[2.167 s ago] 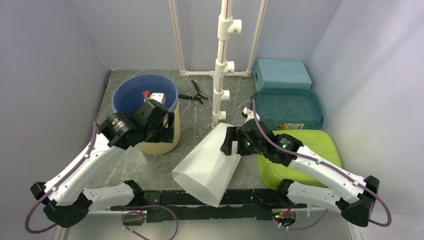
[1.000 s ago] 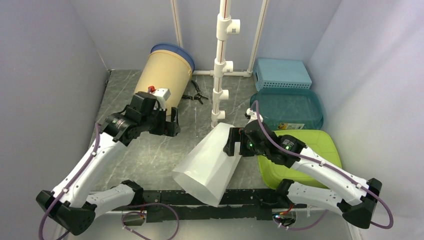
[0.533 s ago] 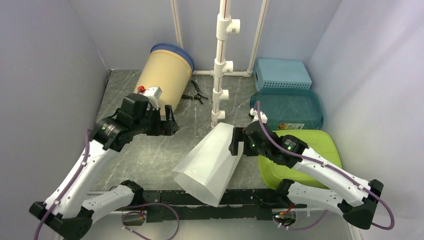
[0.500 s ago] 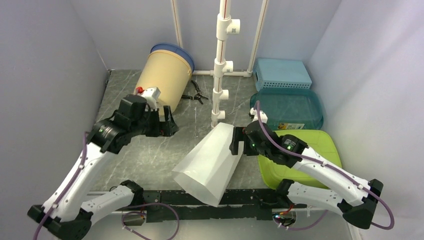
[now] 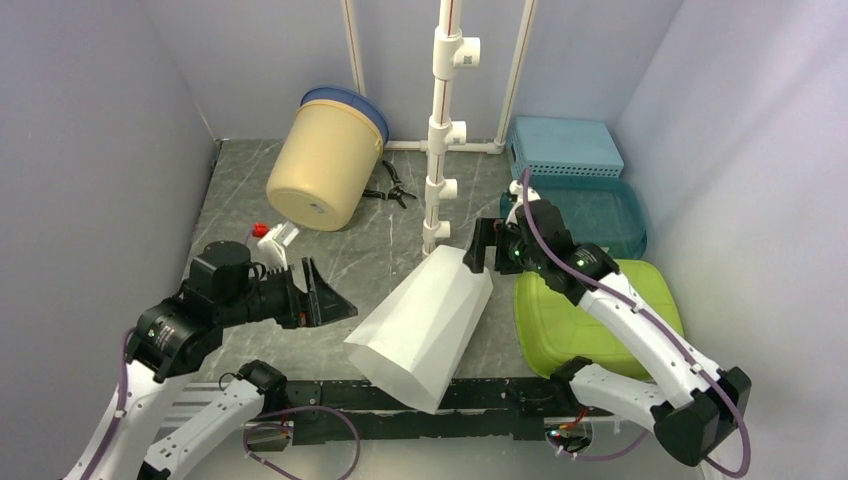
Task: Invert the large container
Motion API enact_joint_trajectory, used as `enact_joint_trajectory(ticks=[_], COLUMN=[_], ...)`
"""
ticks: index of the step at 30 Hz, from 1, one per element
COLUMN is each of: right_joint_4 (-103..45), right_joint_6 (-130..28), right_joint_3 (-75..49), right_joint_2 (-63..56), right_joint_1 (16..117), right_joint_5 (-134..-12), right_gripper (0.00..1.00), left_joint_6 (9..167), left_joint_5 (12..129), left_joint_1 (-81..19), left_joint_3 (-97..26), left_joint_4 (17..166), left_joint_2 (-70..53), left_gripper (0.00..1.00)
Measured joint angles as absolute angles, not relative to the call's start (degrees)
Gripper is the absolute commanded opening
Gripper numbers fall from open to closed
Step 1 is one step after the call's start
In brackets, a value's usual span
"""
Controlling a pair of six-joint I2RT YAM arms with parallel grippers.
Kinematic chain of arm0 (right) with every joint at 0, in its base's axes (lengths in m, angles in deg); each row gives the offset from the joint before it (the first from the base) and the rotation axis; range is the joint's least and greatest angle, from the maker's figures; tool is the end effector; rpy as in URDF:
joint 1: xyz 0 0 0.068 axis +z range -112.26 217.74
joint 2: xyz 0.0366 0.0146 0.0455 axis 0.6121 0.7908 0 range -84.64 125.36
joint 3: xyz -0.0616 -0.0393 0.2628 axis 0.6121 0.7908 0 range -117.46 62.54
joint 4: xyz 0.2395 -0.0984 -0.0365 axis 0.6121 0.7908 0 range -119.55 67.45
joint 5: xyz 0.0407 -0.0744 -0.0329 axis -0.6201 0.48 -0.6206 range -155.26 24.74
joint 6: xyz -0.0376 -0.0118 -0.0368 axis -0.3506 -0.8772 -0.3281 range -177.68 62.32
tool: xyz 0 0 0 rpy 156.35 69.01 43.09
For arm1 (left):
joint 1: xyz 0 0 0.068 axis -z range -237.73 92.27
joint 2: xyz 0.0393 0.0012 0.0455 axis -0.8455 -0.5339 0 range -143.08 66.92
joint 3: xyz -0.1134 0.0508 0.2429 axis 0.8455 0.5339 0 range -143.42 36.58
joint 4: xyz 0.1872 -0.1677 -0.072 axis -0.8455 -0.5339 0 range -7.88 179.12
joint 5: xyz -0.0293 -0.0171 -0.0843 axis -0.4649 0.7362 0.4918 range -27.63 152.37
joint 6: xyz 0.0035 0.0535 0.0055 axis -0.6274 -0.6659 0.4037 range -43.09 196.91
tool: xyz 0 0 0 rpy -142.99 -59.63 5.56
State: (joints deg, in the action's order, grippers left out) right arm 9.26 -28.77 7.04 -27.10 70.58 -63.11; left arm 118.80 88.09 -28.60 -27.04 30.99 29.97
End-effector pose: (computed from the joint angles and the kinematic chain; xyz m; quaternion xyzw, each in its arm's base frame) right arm 0.1757 0.1118 0.3159 -0.0234 0.9090 0.1988 0.3657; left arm 0.0723 -0.0581 0.3804 0.0136 0.8573 -0.4349 0.2753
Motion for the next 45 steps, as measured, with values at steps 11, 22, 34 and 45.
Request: enact_joint_trajectory(ticks=[11, 22, 34, 45], right_joint_4=[3.82, 0.98, -0.88, -1.04], right_joint_6=[-35.35, -36.99, -36.73, -36.25], right_joint_3=[5.27, 5.29, 6.64, 7.54], right_joint_2=[-17.70, -14.68, -14.44, -14.44], right_joint_1=[63.98, 62.52, 62.41, 62.28], right_joint_5=[-77.73, -84.79, -85.99, -86.41], right_gripper=[1.00, 1.00, 1.00, 1.00], left_joint_6=[129.14, 130.82, 128.02, 124.85], left_joint_5=[97.09, 100.02, 104.68, 112.98], left_joint_1=[-28.60, -28.63, -28.60, -27.34], left_joint_3=[-23.10, -18.36, -16.35, -15.82], left_joint_4=[31.32, 34.07, 34.66, 33.09], left_joint_2=[36.59, 33.51, 29.82, 26.30], left_gripper=[0.93, 0.92, 0.94, 0.94])
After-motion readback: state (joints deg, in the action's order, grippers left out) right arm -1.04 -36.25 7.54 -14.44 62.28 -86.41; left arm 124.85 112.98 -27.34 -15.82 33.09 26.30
